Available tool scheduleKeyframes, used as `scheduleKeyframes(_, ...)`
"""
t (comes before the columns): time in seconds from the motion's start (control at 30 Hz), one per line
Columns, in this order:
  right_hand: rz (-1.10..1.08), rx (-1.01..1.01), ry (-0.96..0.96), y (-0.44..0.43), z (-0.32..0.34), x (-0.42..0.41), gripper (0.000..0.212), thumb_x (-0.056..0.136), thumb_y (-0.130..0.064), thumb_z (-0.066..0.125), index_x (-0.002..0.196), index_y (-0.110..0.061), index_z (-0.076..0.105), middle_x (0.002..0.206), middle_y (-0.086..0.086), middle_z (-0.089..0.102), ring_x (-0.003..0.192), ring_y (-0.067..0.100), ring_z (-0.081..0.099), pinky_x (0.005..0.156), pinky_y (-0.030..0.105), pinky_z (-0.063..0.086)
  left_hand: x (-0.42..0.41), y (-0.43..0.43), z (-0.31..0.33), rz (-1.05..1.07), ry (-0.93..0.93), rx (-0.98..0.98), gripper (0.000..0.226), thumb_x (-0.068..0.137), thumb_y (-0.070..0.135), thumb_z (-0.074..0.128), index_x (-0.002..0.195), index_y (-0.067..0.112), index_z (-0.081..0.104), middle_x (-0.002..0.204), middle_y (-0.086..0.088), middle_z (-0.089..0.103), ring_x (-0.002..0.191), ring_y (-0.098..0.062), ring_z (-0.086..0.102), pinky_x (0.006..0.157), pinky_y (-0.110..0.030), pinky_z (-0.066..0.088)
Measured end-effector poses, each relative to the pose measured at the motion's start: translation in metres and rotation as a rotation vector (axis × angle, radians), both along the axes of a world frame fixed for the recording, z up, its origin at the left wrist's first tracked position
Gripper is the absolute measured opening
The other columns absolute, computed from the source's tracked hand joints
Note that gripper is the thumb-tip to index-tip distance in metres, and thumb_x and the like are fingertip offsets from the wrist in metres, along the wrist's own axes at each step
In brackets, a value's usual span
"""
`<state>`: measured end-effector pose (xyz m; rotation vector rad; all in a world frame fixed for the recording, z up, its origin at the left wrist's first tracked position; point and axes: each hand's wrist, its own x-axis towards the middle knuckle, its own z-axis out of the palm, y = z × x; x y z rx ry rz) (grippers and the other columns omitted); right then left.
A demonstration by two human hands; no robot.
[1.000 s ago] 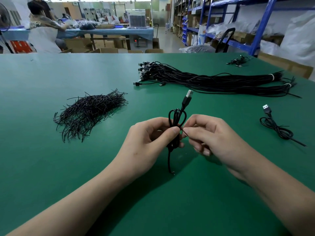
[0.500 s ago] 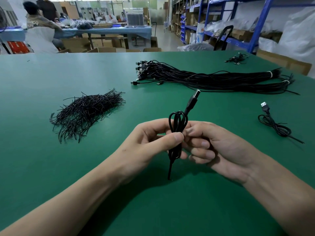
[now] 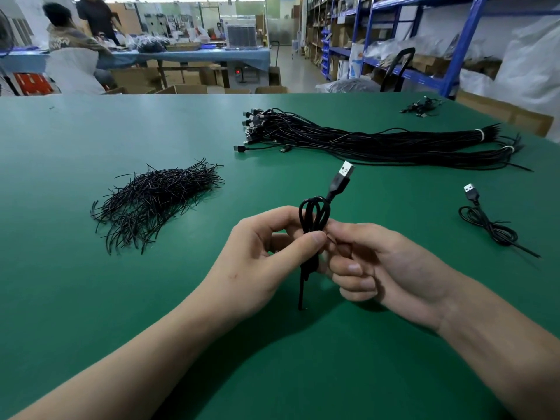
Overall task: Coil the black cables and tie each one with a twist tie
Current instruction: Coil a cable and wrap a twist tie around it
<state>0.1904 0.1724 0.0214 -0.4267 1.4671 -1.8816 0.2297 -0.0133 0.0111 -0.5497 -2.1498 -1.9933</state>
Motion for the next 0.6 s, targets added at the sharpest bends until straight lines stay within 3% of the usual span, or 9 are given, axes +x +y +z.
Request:
scheduleKeyframes(0.07, -0.001, -0.011, -0.004, 0.0009, -0.0007, -0.0003, 0.029, 0.083, -0.045, 0.069, 0.069, -0.021, 0.060, 0.056, -0.004, 0.034, 0.042, 0.007, 0.026, 0.042, 0.021, 0.017, 0.0018, -0.0006, -0.0001, 0.045, 0.025, -0.059, 0.007, 0.093, 0.022, 0.068, 0.097, 0.020, 0.074, 0.079, -0.009, 0.063, 0.076, -0.039, 0.069, 0.076, -0.051, 0.058)
scheduleKeyframes(0.17, -0.011, 0.005, 0.041, 0.0004, -0.0012, -0.0001, 0.028, 0.087, -0.044, 0.066, 0.073, -0.019, 0.063, 0.057, -0.003, 0.039, 0.043, 0.008, 0.028, 0.040, 0.020, 0.021, 0.0033, -0.0014, 0.0005, 0.115, 0.066, -0.154, 0.008, 0.094, 0.025, 0.068, 0.099, 0.021, 0.074, 0.083, -0.013, 0.069, 0.073, -0.019, 0.073, 0.074, -0.062, 0.052)
scheduleKeyframes(0.33, -0.088, 0.096, 0.187, -0.0063, -0.0034, 0.0014, 0.023, 0.090, -0.040, 0.061, 0.076, -0.022, 0.063, 0.061, 0.000, 0.042, 0.044, 0.008, 0.029, 0.040, 0.019, 0.022, -0.0017, -0.0048, -0.0037, 0.186, 0.101, -0.212, 0.006, 0.095, 0.022, 0.070, 0.099, 0.022, 0.074, 0.082, -0.003, 0.074, 0.074, -0.011, 0.073, 0.063, -0.044, 0.052)
scheduleKeyframes(0.43, -0.100, 0.058, 0.170, -0.0059, -0.0044, 0.0004, 0.018, 0.092, -0.035, 0.062, 0.087, -0.018, 0.062, 0.062, 0.000, 0.042, 0.044, 0.008, 0.028, 0.040, 0.019, 0.020, -0.0029, -0.0047, -0.0069, 0.195, 0.147, -0.218, 0.011, 0.094, 0.016, 0.070, 0.103, 0.022, 0.074, 0.088, 0.003, 0.076, 0.079, -0.010, 0.073, 0.072, -0.025, 0.056)
scheduleKeyframes(0.6, -0.139, 0.048, 0.255, -0.0080, -0.0069, 0.0016, 0.022, 0.092, -0.036, 0.060, 0.096, -0.014, 0.059, 0.064, -0.004, 0.047, 0.045, 0.007, 0.029, 0.041, 0.017, 0.024, -0.0056, -0.0060, -0.0088, 0.218, 0.140, -0.169, 0.014, 0.094, 0.021, 0.070, 0.105, 0.026, 0.077, 0.094, 0.004, 0.070, 0.081, -0.016, 0.073, 0.076, -0.028, 0.057)
